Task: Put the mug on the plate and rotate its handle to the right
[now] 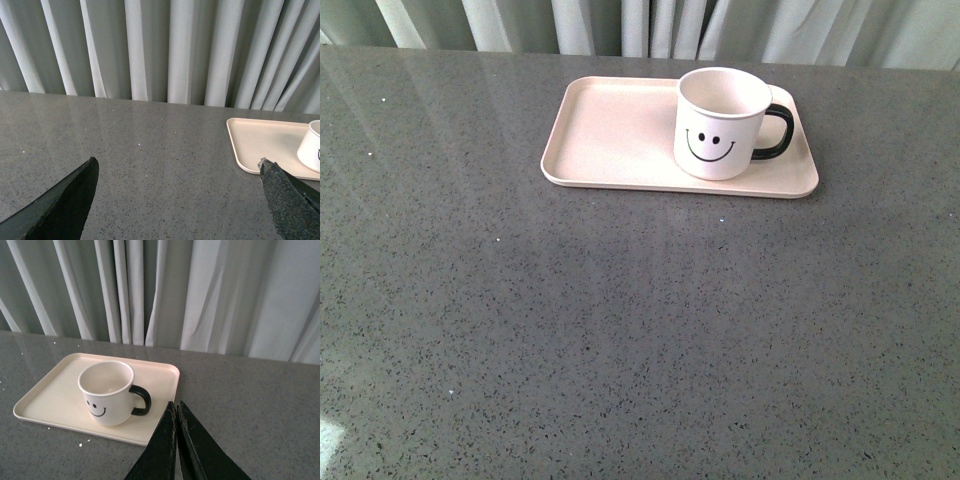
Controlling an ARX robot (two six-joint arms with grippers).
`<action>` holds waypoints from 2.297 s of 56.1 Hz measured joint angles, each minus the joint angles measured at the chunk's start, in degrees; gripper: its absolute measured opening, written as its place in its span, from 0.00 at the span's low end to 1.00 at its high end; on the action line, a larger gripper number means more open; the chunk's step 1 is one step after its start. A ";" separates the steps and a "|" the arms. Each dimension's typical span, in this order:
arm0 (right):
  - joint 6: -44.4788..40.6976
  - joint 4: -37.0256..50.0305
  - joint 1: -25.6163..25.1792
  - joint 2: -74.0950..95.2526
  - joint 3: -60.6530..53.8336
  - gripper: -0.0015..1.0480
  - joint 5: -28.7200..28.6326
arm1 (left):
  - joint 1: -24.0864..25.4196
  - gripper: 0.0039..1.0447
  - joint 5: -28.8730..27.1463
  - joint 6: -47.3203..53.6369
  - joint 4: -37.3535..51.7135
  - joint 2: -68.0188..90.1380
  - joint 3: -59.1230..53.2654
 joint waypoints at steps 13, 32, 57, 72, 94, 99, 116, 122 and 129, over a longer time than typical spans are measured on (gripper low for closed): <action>0.00 1.05 -0.04 -4.13 -5.86 0.02 -0.13 | 0.00 0.91 -0.02 -0.02 0.02 0.00 0.00; 0.00 -10.62 -0.04 -20.41 -10.19 0.02 -0.11 | 0.00 0.91 0.00 -0.02 0.00 0.00 0.00; 0.00 -27.34 -0.04 -39.58 -11.04 0.02 -0.11 | 0.00 0.91 0.00 -0.02 0.00 0.00 0.00; 0.00 -34.62 -0.04 -47.23 -11.06 0.02 -0.11 | 0.00 0.91 -0.02 -0.02 0.00 0.00 0.00; 0.00 -43.65 -0.04 -56.46 -11.06 0.02 -0.11 | 0.00 0.91 0.00 -0.02 0.02 0.00 0.00; 0.00 -45.44 -0.04 -58.25 -11.06 0.02 -0.11 | 0.00 0.91 0.00 -0.02 0.00 0.00 0.00; 0.00 -57.55 -0.04 -69.13 -11.06 0.02 -0.04 | 0.00 0.91 -0.02 -0.02 0.00 0.00 0.00; 0.00 -57.96 -0.04 -70.40 -11.06 0.02 -0.07 | 0.00 0.91 0.00 0.00 0.00 0.00 0.00; 0.00 -58.03 -0.04 -70.49 -11.06 0.02 -0.09 | 0.00 0.91 0.00 -0.02 0.00 0.00 0.00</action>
